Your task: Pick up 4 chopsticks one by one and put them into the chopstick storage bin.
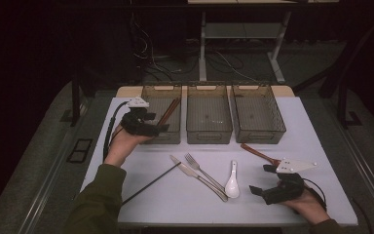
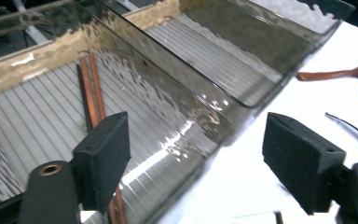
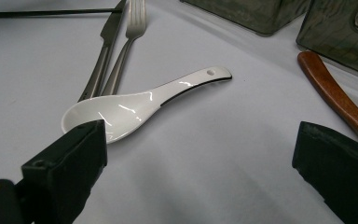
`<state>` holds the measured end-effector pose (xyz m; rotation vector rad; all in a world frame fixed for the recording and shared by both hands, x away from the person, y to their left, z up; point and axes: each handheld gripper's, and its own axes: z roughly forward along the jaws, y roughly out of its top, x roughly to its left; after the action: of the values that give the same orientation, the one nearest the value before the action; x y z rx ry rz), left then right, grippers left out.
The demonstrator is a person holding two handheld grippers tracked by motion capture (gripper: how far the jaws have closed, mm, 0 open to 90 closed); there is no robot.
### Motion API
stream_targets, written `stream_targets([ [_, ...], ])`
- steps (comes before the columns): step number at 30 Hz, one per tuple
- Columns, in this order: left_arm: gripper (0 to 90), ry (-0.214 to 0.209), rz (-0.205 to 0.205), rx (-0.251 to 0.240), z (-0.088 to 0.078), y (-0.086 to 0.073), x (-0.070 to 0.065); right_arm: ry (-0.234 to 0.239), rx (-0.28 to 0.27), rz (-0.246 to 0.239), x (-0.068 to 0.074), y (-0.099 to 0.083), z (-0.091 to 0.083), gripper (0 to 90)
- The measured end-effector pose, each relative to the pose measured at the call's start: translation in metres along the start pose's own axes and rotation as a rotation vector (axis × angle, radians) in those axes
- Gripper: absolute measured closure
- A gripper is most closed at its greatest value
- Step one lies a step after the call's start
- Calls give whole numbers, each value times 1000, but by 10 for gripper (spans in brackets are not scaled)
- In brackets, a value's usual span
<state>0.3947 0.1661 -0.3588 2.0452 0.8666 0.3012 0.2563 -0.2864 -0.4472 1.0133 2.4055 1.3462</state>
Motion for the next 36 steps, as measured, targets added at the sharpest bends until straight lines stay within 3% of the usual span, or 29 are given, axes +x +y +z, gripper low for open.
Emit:
stream_targets([
  [14, 161, -25, 29, -7, -14, -36, -30, -1, -2, 3, 0, 0, -1, 29],
  [20, 157, -24, 29, -15, -18, -54, -39, 1, -1, 2, 0, 0, 0, 29],
  [36, 186, -12, 81, -19, -30, -99, -63, -1, -1, 4, 0, 0, -1, 29],
])
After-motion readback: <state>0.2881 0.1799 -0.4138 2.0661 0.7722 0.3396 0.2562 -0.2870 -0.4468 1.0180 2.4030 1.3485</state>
